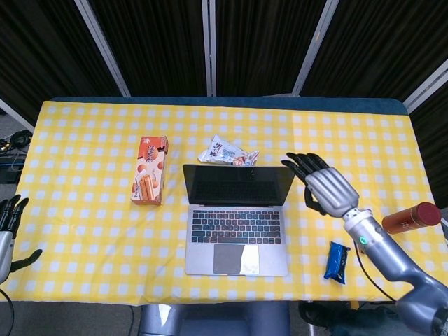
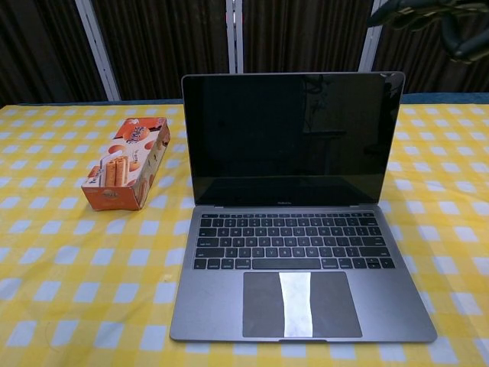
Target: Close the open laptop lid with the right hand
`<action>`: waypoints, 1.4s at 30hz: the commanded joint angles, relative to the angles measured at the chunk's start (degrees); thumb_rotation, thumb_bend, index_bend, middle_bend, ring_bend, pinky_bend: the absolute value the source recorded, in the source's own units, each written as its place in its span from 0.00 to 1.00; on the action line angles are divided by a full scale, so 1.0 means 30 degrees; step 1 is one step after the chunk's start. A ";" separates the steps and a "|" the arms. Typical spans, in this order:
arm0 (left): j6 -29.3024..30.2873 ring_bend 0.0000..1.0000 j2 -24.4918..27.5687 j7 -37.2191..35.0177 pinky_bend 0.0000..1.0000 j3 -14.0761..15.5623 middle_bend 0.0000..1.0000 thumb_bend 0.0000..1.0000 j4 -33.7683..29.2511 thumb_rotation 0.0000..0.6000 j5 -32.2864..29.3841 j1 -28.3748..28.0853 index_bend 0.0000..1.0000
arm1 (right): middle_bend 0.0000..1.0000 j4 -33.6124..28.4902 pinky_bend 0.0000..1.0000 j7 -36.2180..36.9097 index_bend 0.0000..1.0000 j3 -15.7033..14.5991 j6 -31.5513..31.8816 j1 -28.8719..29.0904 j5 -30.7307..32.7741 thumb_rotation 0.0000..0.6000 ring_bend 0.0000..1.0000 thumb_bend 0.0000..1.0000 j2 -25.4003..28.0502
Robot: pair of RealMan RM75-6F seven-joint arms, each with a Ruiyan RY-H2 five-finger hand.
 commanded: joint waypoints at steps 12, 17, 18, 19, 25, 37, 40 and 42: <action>-0.0177 0.00 -0.0231 0.0359 0.00 -0.0173 0.00 0.00 0.0155 1.00 -0.0841 -0.0168 0.00 | 0.19 0.3251 0.13 -0.0300 0.12 -0.0181 -0.3581 0.5101 0.6149 1.00 0.14 1.00 -0.2912; -0.0165 0.00 -0.0230 0.0332 0.00 -0.0155 0.00 0.00 0.0180 1.00 -0.0858 -0.0192 0.00 | 0.24 0.3389 0.20 -0.0595 0.17 -0.0579 -0.3583 0.5712 0.7173 1.00 0.19 1.00 -0.3205; -0.0141 0.00 -0.0224 0.0317 0.00 -0.0153 0.00 0.00 0.0175 1.00 -0.0845 -0.0191 0.00 | 0.25 0.3425 0.21 -0.0705 0.17 -0.0712 -0.3621 0.5856 0.7389 1.00 0.19 1.00 -0.3251; -0.0117 0.00 -0.0216 0.0304 0.00 -0.0147 0.00 0.00 0.0174 1.00 -0.0837 -0.0186 0.00 | 0.25 0.3473 0.21 -0.0833 0.18 -0.0853 -0.3673 0.6021 0.7638 1.00 0.20 1.00 -0.3285; -0.0068 0.00 -0.0144 0.0125 0.00 -0.0141 0.00 0.00 0.0193 1.00 -0.0889 -0.0182 0.00 | 0.33 0.3009 0.27 -0.0988 0.24 -0.1213 -0.3531 0.6580 0.8559 1.00 0.27 1.00 -0.3129; 0.0072 0.00 -0.0135 0.0158 0.00 -0.0057 0.00 0.00 0.0168 1.00 -0.0807 -0.0175 0.00 | 0.37 0.0846 0.28 0.0173 0.28 -0.1357 -0.3783 0.5883 0.6990 1.00 0.31 1.00 -0.1514; 0.0105 0.00 -0.0158 0.0216 0.00 -0.0021 0.00 0.00 0.0122 1.00 -0.0758 -0.0171 0.00 | 0.37 0.0042 0.28 0.0385 0.28 -0.1454 -0.3979 0.5493 0.5940 1.00 0.31 1.00 -0.0858; 0.0111 0.00 -0.0158 0.0220 0.00 -0.0007 0.00 0.00 0.0108 1.00 -0.0733 -0.0177 0.00 | 0.37 -0.0624 0.28 0.0372 0.28 -0.1609 -0.4026 0.5154 0.4964 1.00 0.31 1.00 -0.0376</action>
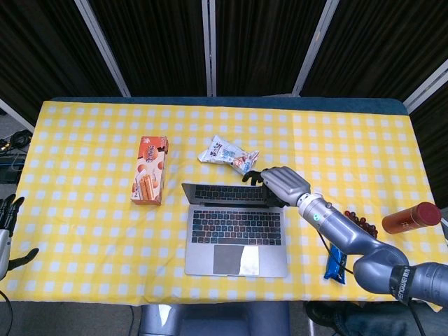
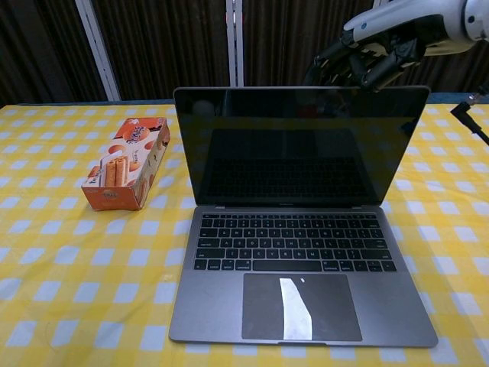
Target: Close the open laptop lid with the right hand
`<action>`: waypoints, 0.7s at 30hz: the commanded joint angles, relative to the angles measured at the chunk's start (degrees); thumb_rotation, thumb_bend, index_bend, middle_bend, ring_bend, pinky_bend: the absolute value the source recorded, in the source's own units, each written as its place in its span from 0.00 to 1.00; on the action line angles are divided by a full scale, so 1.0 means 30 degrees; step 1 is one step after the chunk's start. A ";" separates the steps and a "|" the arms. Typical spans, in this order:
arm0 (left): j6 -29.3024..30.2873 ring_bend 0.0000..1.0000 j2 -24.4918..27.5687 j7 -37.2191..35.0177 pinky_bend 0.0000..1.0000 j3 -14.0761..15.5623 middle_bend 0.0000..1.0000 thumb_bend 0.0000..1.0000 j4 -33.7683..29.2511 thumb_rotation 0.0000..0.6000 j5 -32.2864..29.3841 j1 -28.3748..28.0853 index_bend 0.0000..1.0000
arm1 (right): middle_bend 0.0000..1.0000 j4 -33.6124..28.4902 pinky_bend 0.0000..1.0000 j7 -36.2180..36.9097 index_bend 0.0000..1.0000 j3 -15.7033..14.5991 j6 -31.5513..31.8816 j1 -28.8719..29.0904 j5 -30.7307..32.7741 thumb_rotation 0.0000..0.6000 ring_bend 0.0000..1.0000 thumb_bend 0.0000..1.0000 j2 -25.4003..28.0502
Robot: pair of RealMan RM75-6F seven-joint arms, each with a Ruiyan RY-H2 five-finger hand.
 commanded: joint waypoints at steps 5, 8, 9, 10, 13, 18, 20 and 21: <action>0.0020 0.00 0.0012 -0.0017 0.00 0.0041 0.00 0.00 -0.0048 1.00 0.0105 -0.0026 0.00 | 0.37 -0.2301 0.28 0.0093 0.28 -0.0808 -0.0078 -0.1452 -0.3880 1.00 0.31 1.00 0.1525; -0.0012 0.00 0.0005 0.0005 0.00 0.0083 0.00 0.00 -0.0057 1.00 0.0157 -0.0045 0.00 | 0.37 -0.2703 0.28 -0.0021 0.28 -0.1209 0.0027 -0.1816 -0.5070 1.00 0.30 1.00 0.1583; -0.0013 0.00 0.0004 0.0008 0.00 0.0087 0.00 0.00 -0.0057 1.00 0.0163 -0.0047 0.00 | 0.37 -0.2751 0.28 -0.0056 0.28 -0.1272 0.0040 -0.1857 -0.5223 1.00 0.30 1.00 0.1579; -0.0015 0.00 0.0000 0.0015 0.00 0.0095 0.00 0.00 -0.0057 1.00 0.0177 -0.0050 0.00 | 0.37 -0.2834 0.28 -0.0136 0.28 -0.1399 0.0070 -0.1938 -0.5524 1.00 0.31 1.00 0.1564; -0.0004 0.00 -0.0003 0.0011 0.00 0.0124 0.00 0.00 -0.0066 1.00 0.0228 -0.0051 0.00 | 0.37 -0.3095 0.28 -0.0535 0.28 -0.1964 0.0224 -0.2252 -0.6668 1.00 0.31 1.00 0.1398; 0.0102 0.00 0.0029 -0.0008 0.00 0.0162 0.00 0.00 -0.0117 1.00 0.0336 -0.0015 0.00 | 0.36 -0.3323 0.28 -0.1297 0.28 -0.2908 0.0379 -0.2619 -0.8171 1.00 0.31 1.00 0.0883; 0.0146 0.00 0.0044 -0.0036 0.00 0.0187 0.00 0.00 -0.0133 1.00 0.0388 0.0009 0.00 | 0.36 -0.3350 0.28 -0.1610 0.28 -0.3241 0.0455 -0.2735 -0.8620 1.00 0.31 1.00 0.0630; 0.0153 0.00 0.0051 -0.0051 0.00 0.0194 0.00 0.00 -0.0139 1.00 0.0400 0.0014 0.00 | 0.36 -0.3325 0.28 -0.1772 0.28 -0.3377 0.0504 -0.2784 -0.8810 1.00 0.31 1.00 0.0502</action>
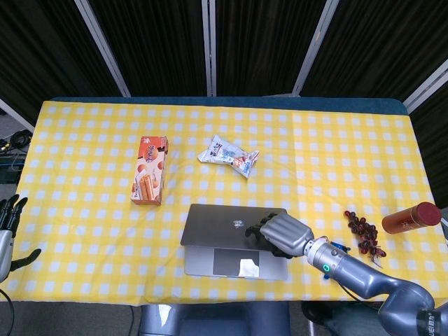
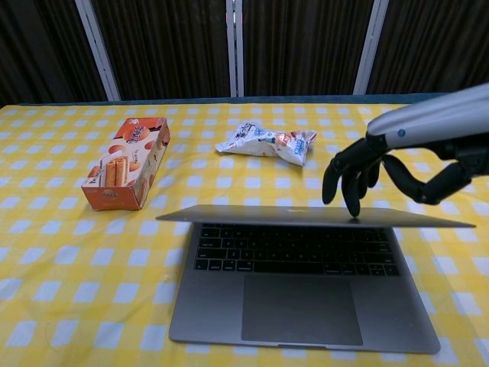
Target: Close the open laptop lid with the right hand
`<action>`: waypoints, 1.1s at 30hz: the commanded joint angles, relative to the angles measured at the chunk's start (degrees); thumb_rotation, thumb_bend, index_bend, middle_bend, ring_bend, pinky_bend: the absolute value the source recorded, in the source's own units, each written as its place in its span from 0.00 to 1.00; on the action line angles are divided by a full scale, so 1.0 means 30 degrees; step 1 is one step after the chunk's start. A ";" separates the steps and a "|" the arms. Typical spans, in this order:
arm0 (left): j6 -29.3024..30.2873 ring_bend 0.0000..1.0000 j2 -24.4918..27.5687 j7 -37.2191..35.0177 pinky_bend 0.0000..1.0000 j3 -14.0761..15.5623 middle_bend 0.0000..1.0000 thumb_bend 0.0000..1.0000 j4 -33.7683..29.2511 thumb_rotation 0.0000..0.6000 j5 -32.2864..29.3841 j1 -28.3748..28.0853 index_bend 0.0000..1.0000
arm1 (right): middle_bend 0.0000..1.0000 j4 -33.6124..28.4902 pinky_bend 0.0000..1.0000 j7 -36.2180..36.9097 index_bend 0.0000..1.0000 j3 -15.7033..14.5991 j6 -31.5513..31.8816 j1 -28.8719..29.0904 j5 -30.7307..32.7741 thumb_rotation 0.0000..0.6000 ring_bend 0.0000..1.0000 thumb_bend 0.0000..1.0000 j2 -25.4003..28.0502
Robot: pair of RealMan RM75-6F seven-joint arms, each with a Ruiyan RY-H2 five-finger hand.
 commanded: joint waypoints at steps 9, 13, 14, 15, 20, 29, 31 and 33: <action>0.0079 0.00 0.0054 -0.0069 0.00 0.0083 0.00 0.00 -0.0047 1.00 0.0149 0.0044 0.00 | 0.34 0.1859 0.27 -0.2956 0.27 -0.1939 0.1061 -0.0775 -0.2553 1.00 0.30 1.00 -0.2728; 0.0051 0.00 0.0070 -0.0119 0.00 0.0076 0.00 0.00 -0.0035 1.00 0.0121 0.0032 0.00 | 0.34 0.2811 0.27 -0.3619 0.27 -0.2474 0.1513 -0.0990 -0.3465 1.00 0.30 1.00 -0.3533; 0.0037 0.00 0.0071 -0.0125 0.00 0.0077 0.00 0.00 -0.0025 1.00 0.0112 0.0027 0.00 | 0.34 0.3029 0.27 -0.3798 0.27 -0.2580 0.1624 -0.1034 -0.3674 1.00 0.30 1.00 -0.3673; 0.0026 0.00 0.0073 -0.0132 0.00 0.0077 0.00 0.00 -0.0019 1.00 0.0100 0.0024 0.00 | 0.34 0.3279 0.27 -0.3993 0.27 -0.2718 0.1742 -0.1087 -0.3908 1.00 0.30 1.00 -0.3842; 0.0037 0.00 0.0034 -0.0050 0.00 0.0109 0.00 0.00 -0.0018 1.00 0.0127 0.0031 0.00 | 0.34 0.4091 0.25 -0.4186 0.26 -0.3331 0.1966 -0.1366 -0.4365 1.00 0.30 1.00 -0.4381; 0.0086 0.00 -0.0026 0.0078 0.00 0.0183 0.00 0.00 -0.0058 1.00 0.0220 0.0065 0.00 | 0.34 0.4781 0.24 -0.3623 0.26 -0.3788 0.3495 -0.1861 -0.5647 1.00 0.30 1.00 -0.4588; 0.0117 0.00 -0.0015 0.0019 0.00 0.0175 0.00 0.00 -0.0040 1.00 0.0224 0.0079 0.00 | 0.34 0.4701 0.24 -0.3525 0.26 -0.3805 0.4674 -0.2154 -0.6415 1.00 0.30 1.00 -0.4265; 0.0131 0.00 0.0003 -0.0030 0.00 0.0174 0.00 0.00 -0.0042 1.00 0.0238 0.0085 0.00 | 0.33 0.4553 0.23 -0.3340 0.26 -0.3818 0.5704 -0.2430 -0.7002 1.00 0.29 1.00 -0.3886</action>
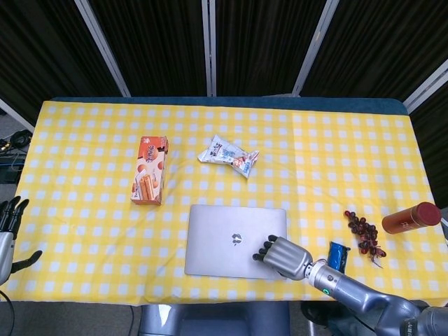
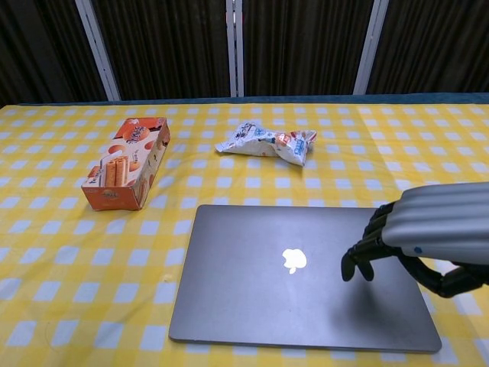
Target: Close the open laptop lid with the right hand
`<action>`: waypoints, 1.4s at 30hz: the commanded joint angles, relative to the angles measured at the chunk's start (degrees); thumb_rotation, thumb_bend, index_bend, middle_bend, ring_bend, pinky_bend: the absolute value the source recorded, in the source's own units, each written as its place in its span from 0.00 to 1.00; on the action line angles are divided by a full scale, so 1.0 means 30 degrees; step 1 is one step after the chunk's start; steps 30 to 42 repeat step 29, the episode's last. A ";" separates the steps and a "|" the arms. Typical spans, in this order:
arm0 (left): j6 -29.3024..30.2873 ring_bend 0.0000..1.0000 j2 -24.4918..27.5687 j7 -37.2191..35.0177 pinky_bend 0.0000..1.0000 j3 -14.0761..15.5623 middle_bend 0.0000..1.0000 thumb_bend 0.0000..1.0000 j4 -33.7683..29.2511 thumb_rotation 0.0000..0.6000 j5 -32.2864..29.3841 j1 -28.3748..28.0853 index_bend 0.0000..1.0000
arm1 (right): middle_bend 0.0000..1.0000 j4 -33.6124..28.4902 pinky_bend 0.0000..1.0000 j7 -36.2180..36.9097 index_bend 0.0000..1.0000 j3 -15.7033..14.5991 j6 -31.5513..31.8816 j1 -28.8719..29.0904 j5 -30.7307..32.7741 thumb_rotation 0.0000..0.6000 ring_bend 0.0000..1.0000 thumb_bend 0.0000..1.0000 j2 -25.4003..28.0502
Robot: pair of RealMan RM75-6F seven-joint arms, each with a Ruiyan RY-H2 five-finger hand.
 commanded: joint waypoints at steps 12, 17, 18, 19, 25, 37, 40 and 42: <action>0.0563 0.00 0.0270 -0.0704 0.00 0.0089 0.00 0.00 -0.0146 1.00 0.0756 0.0184 0.00 | 0.00 -0.0700 0.00 -0.0801 0.00 0.0598 1.2135 -0.6710 0.0346 1.00 0.00 0.00 0.2637; 0.0849 0.00 0.0439 -0.1287 0.00 0.0198 0.00 0.00 -0.0113 1.00 0.1136 0.0343 0.00 | 0.00 0.0016 0.00 -0.0341 0.00 0.0699 1.3906 -0.8570 0.1598 1.00 0.00 0.00 0.1954; 0.0893 0.00 0.0472 -0.1476 0.00 0.0207 0.00 0.00 -0.0081 1.00 0.1222 0.0358 0.00 | 0.00 0.0177 0.00 0.0103 0.00 0.0736 1.4246 -0.8923 0.1763 1.00 0.00 0.00 0.1728; 0.0935 0.00 0.0487 -0.1615 0.00 0.0211 0.00 0.00 -0.0044 1.00 0.1295 0.0369 0.00 | 0.00 0.0352 0.00 0.0393 0.00 0.0760 1.4458 -0.9131 0.1786 1.00 0.00 0.00 0.1569; 0.1077 0.00 0.0563 -0.2168 0.00 0.0284 0.00 0.00 0.0135 1.00 0.1607 0.0438 0.00 | 0.00 0.1653 0.00 0.0998 0.00 0.0981 1.5671 -1.0291 0.1983 1.00 0.00 0.00 0.0614; 0.1141 0.00 0.0649 -0.2406 0.00 0.0342 0.00 0.00 0.0142 1.00 0.1792 0.0478 0.00 | 0.00 0.2230 0.00 0.1174 0.00 0.1128 1.5932 -1.0696 0.1983 1.00 0.00 0.00 0.0279; 0.1141 0.00 0.0649 -0.2406 0.00 0.0342 0.00 0.00 0.0142 1.00 0.1792 0.0478 0.00 | 0.00 0.2230 0.00 0.1174 0.00 0.1128 1.5932 -1.0696 0.1983 1.00 0.00 0.00 0.0279; 0.1141 0.00 0.0649 -0.2406 0.00 0.0342 0.00 0.00 0.0142 1.00 0.1792 0.0478 0.00 | 0.00 0.2230 0.00 0.1174 0.00 0.1128 1.5932 -1.0696 0.1983 1.00 0.00 0.00 0.0279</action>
